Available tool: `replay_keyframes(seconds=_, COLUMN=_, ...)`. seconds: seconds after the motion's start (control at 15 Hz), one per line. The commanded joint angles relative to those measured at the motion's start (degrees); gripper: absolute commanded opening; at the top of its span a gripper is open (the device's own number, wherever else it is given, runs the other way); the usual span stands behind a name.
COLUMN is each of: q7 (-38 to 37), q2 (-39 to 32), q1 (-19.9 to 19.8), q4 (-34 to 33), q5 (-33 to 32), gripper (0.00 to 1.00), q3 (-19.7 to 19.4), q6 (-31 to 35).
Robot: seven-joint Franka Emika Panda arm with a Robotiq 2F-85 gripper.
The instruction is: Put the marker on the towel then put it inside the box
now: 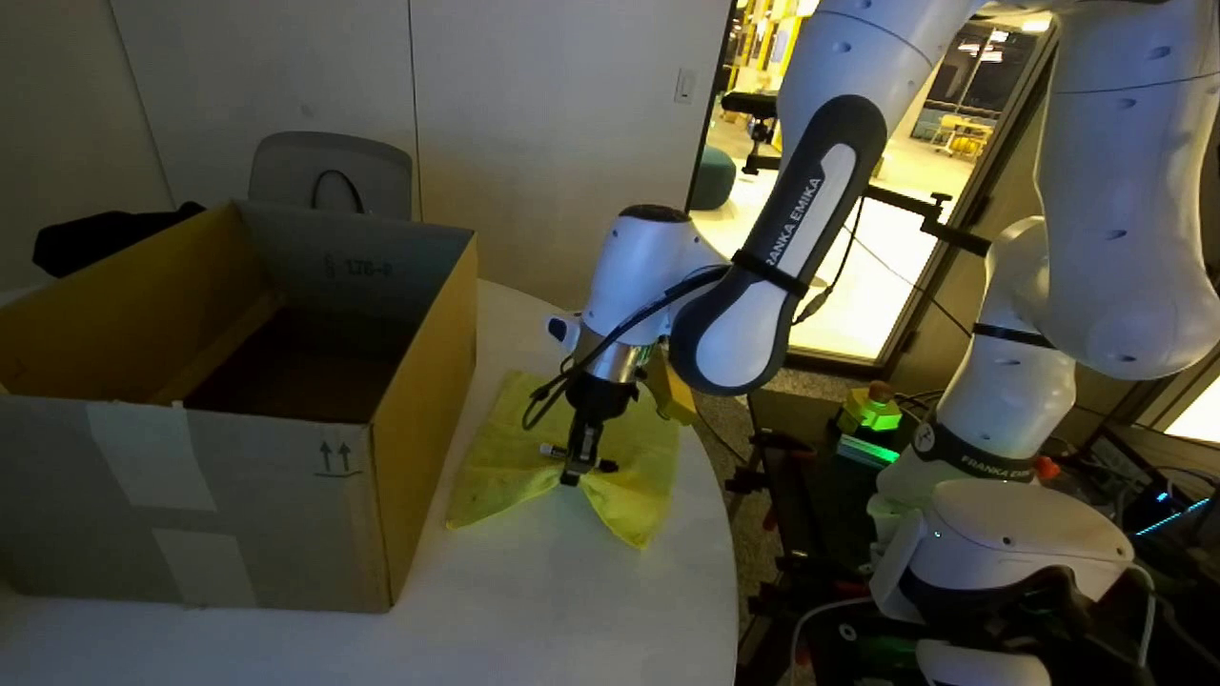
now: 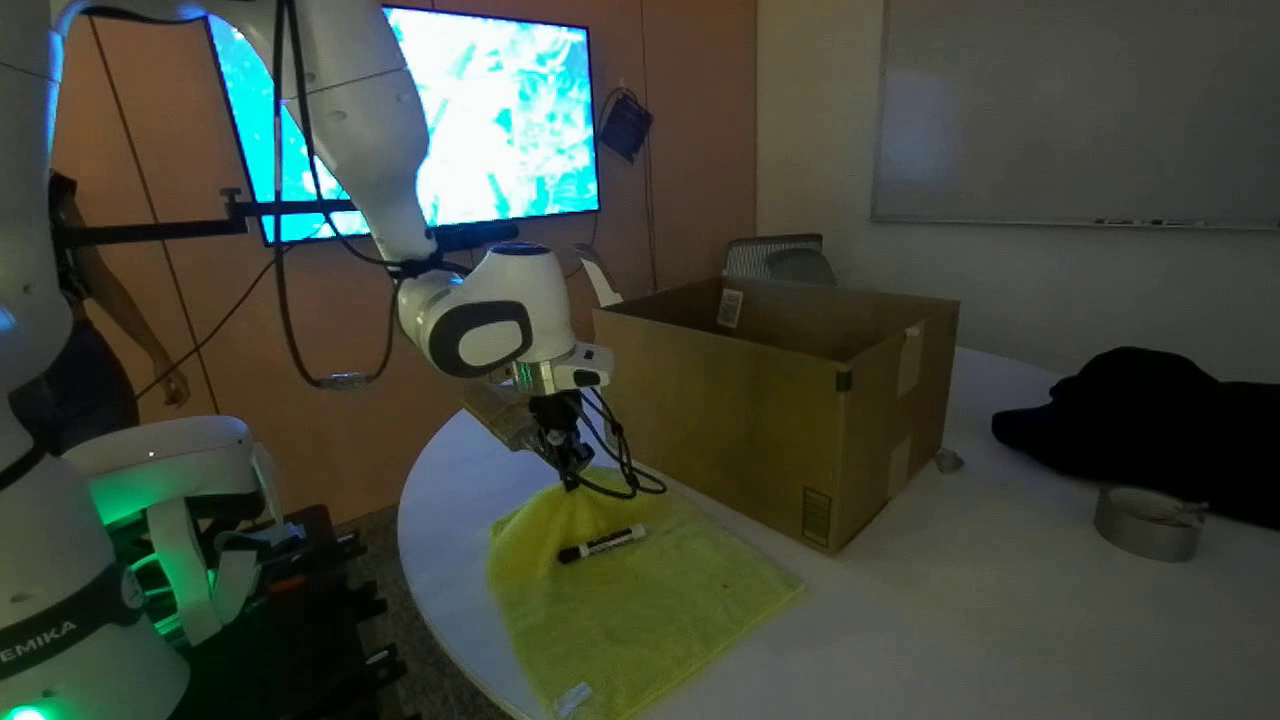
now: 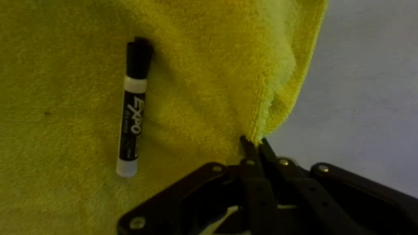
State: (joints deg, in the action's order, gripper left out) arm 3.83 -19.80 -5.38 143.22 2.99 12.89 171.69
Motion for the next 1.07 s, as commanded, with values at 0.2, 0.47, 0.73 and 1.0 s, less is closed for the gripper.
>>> replay_keyframes(seconds=0.2, q7=-9.2, q2=15.0, q1=7.0, q4=11.0, q5=-4.7, gripper=0.01, q3=-14.6, q6=5.2)
replay_keyframes(seconds=0.47, q7=-26.2, q2=14.7, q1=11.1, q4=10.7, q5=-23.5, gripper=0.01, q3=-31.2, q6=4.2)
replay_keyframes(seconds=0.73, q7=-38.5, q2=11.2, q1=12.9, q4=8.5, q5=-32.6, gripper=0.02, q3=-36.6, q6=0.8)
replay_keyframes(seconds=1.0, q7=-42.2, q2=9.0, q1=15.3, q4=8.3, q5=-31.8, gripper=0.44, q3=-35.1, q6=-1.7)
